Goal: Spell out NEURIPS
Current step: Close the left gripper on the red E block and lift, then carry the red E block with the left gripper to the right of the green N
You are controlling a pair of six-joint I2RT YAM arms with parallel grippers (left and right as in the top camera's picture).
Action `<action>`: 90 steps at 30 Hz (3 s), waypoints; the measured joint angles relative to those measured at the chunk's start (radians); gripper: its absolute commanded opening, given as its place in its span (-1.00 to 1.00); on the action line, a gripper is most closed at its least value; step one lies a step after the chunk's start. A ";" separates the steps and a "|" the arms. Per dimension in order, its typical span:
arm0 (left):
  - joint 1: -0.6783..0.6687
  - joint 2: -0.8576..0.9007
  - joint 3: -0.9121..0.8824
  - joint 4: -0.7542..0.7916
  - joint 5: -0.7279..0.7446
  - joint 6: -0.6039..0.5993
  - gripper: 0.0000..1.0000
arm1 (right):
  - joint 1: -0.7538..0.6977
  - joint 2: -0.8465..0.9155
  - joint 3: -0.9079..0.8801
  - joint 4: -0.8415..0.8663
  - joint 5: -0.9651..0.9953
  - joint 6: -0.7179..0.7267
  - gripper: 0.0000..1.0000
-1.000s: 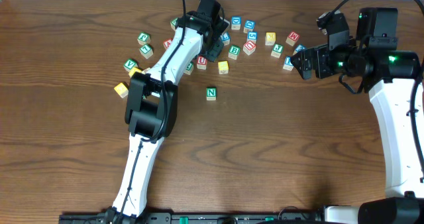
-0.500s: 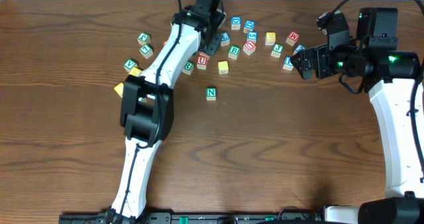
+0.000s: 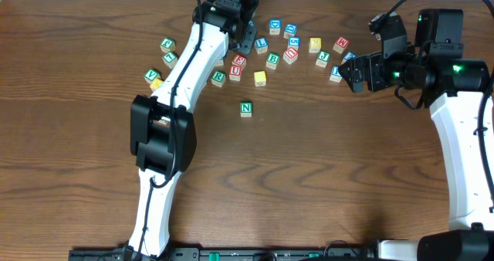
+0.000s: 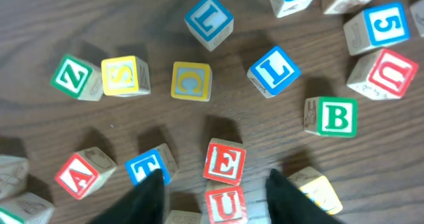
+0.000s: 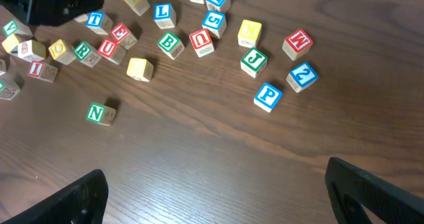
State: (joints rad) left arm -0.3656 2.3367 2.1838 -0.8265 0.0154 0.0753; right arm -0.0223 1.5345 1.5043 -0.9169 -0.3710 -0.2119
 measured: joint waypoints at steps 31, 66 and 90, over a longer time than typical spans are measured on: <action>0.000 0.181 -0.018 0.034 0.001 0.087 -0.10 | 0.000 0.000 0.000 0.000 0.000 0.000 0.99; -0.002 -0.061 -0.020 -0.025 0.000 -0.055 -0.41 | 0.000 0.000 0.000 0.000 0.000 0.000 0.99; -0.202 -0.216 -0.205 -0.357 -0.003 -0.518 -0.41 | 0.000 0.000 0.000 0.000 0.000 0.000 0.99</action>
State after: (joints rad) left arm -0.5678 2.1212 1.9789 -1.1839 0.0120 -0.4431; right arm -0.0223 1.5345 1.5047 -0.9173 -0.3710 -0.2119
